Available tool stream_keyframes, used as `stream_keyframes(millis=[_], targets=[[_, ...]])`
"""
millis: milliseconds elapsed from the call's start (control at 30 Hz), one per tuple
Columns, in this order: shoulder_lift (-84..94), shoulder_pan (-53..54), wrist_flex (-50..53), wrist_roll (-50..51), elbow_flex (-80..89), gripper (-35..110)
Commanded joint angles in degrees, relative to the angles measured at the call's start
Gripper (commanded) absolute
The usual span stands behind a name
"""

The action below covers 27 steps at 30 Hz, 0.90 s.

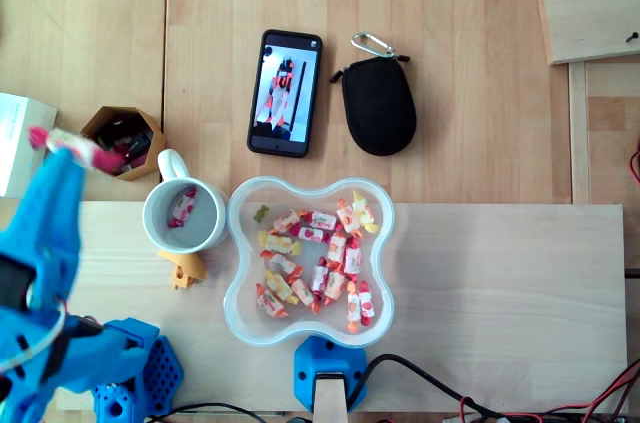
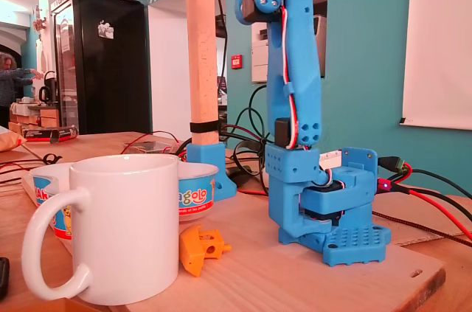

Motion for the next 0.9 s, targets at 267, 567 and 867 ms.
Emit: stream_keyframes(millis=[267, 567, 867], targets=[[2.29, 6.15, -2.99, 1.32, 0.26, -3], [3.43, -0.18, 11.07, 3.16, -0.44, -2], [3.16, -1.14, -1.58, 2.29, 0.62, -3]])
